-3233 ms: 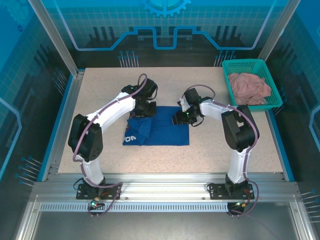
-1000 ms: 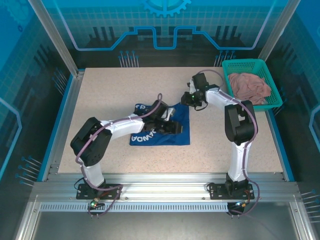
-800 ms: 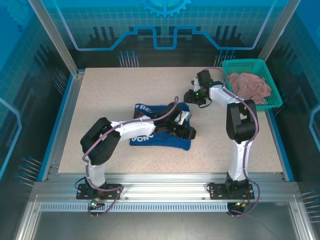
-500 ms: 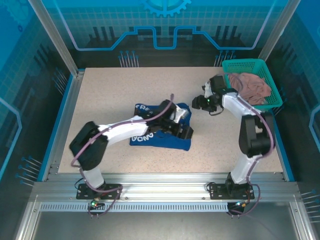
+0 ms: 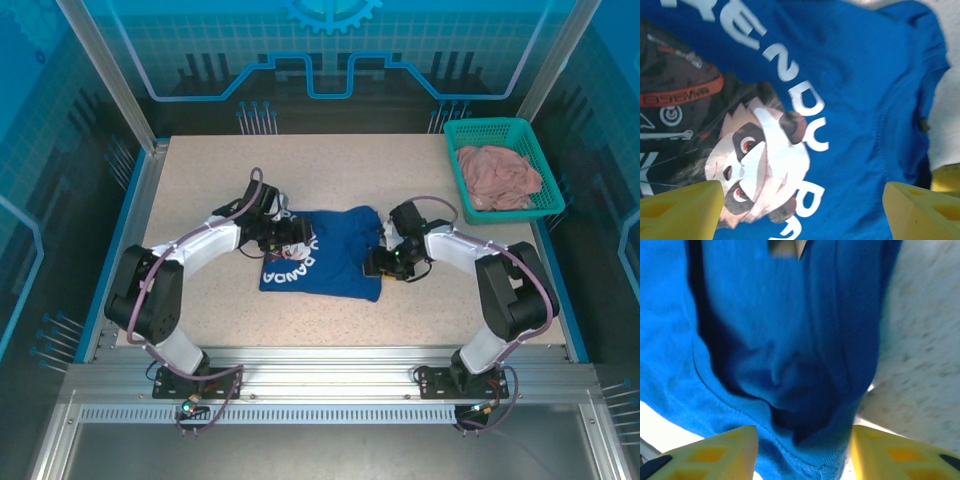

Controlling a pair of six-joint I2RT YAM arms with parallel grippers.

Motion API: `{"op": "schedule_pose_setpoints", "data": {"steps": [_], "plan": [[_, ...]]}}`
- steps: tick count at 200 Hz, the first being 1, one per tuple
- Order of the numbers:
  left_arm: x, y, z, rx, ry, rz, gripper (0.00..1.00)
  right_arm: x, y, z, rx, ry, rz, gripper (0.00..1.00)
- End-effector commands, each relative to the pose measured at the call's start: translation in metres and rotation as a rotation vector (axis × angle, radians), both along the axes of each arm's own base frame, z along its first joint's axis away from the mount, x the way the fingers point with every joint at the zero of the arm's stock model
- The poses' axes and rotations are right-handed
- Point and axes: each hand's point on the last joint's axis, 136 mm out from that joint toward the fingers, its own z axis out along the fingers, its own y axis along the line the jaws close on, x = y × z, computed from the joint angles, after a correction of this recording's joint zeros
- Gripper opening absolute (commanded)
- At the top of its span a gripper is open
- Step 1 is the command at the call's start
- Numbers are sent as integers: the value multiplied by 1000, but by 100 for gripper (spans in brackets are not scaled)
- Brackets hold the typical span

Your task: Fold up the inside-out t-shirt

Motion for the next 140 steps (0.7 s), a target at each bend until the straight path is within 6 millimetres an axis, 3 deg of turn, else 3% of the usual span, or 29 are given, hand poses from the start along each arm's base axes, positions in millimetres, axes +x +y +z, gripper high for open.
{"op": "schedule_pose_setpoints", "data": {"steps": [1, 36, 72, 93, 109, 125, 140], "plan": [[-13, 13, -30, 80, 78, -3, 84, -3, 1, -5, -15, 21, -6, 39], [-42, 2, -57, 30, 155, -84, 84, 24, -16, -3, -120, -37, 6, 24], [-98, -49, -57, -56, 183, -242, 83, 70, -33, -6, -203, -80, 5, 20], [-129, -96, -38, -108, 155, -348, 84, 107, -49, 4, -253, -130, -15, 22], [-139, -132, -11, -190, 100, -410, 84, 130, -65, 16, -301, -161, -30, 27], [-136, -158, 24, -269, 8, -468, 85, 144, -81, 34, -354, -201, -40, 35], [-118, -159, 47, -275, -96, -448, 87, 144, -86, 54, -373, -254, -43, 44]]}}
